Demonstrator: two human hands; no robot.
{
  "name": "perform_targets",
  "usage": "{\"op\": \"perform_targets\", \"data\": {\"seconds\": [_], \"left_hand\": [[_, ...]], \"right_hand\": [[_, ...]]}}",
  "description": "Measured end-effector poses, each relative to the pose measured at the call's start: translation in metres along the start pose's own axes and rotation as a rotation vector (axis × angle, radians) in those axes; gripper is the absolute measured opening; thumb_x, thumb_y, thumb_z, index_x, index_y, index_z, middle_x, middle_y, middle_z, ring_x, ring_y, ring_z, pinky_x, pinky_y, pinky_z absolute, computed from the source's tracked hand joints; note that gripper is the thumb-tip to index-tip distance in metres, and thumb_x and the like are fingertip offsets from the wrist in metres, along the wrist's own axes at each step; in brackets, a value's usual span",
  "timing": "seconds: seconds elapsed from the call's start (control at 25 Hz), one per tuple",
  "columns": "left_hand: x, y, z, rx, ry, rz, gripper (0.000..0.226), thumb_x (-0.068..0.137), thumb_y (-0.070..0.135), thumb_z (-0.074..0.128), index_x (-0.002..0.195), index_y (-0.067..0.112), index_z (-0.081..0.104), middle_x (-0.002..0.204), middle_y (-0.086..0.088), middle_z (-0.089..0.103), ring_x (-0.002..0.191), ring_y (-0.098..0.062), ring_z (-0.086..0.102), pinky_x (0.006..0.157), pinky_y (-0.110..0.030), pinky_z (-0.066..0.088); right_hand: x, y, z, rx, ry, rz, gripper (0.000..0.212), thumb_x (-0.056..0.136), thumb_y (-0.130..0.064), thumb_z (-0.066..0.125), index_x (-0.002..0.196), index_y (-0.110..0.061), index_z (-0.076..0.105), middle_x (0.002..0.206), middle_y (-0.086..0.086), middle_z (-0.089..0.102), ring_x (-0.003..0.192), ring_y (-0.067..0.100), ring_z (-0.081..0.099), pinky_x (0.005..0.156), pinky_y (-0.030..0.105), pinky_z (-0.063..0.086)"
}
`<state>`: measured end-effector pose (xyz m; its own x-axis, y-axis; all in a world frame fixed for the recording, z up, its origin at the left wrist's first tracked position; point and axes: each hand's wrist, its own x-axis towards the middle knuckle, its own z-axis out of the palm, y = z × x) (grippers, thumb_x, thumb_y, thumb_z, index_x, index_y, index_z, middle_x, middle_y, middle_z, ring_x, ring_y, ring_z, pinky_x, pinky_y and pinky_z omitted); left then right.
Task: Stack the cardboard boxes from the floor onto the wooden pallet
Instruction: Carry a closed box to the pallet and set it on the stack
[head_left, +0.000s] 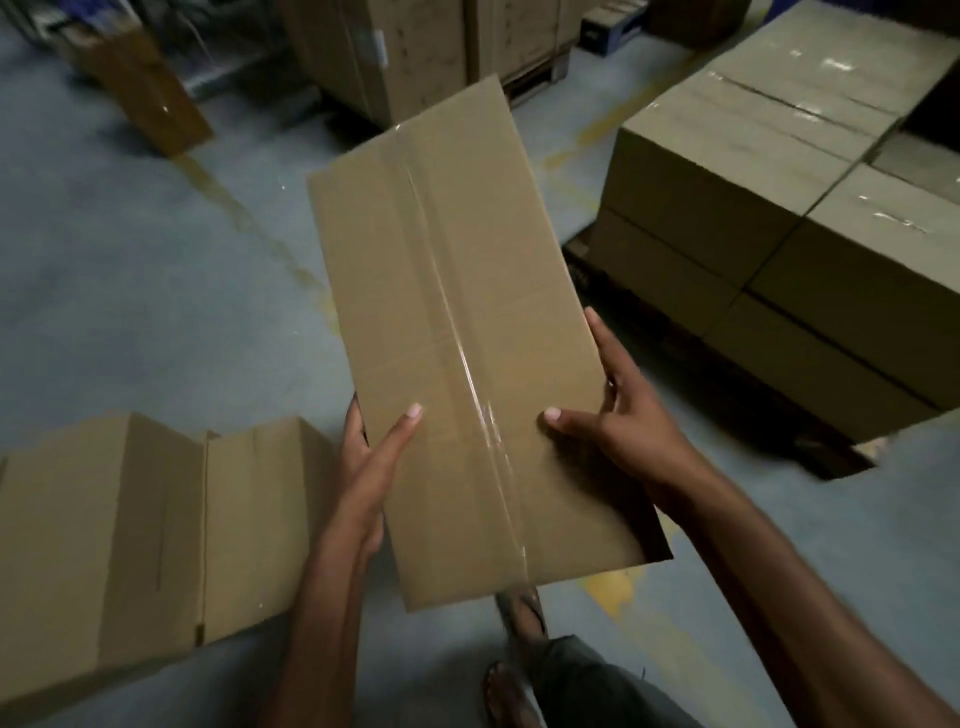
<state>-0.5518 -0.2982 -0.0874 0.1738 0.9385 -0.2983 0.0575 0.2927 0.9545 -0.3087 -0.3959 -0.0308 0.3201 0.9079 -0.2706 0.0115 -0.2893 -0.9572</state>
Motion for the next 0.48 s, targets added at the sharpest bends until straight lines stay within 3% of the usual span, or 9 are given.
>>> {"op": "perform_targets", "data": {"seconds": [0.16, 0.32, 0.48], "left_hand": [[-0.061, 0.02, 0.04, 0.008, -0.084, 0.133, 0.066, 0.087, 0.03, 0.081, 0.146, 0.031, 0.051, 0.133, 0.01, 0.068, 0.124, -0.011, 0.064, 0.109, -0.044, 0.05], [-0.115, 0.043, 0.1, 0.057, -0.255, 0.21, 0.068, 0.087, 0.029, 0.082, 0.145, 0.039, 0.049, 0.131, 0.011, 0.069, 0.119, -0.014, 0.067, 0.102, -0.048, 0.054], [-0.164, 0.054, 0.18, 0.085, -0.461, 0.285, 0.069, 0.087, 0.026, 0.083, 0.145, 0.04, 0.048, 0.131, 0.008, 0.069, 0.118, -0.019, 0.069, 0.099, -0.05, 0.057]], "right_hand": [[-0.077, -0.007, -0.046, 0.039, 0.108, -0.055, 0.107, 0.082, -0.004, 0.082, 0.157, -0.053, 0.023, 0.127, -0.038, 0.049, 0.107, -0.02, 0.057, 0.08, 0.011, 0.05], [-0.153, -0.003, -0.115, 0.073, 0.276, -0.076, 0.106, 0.08, -0.006, 0.083, 0.156, -0.053, 0.025, 0.144, -0.019, 0.047, 0.123, 0.0, 0.052, 0.091, 0.027, 0.049], [-0.223, 0.012, -0.188, 0.113, 0.464, -0.103, 0.103, 0.081, -0.001, 0.079, 0.157, -0.048, 0.03, 0.143, -0.017, 0.053, 0.122, 0.002, 0.056, 0.095, 0.029, 0.051]]}}
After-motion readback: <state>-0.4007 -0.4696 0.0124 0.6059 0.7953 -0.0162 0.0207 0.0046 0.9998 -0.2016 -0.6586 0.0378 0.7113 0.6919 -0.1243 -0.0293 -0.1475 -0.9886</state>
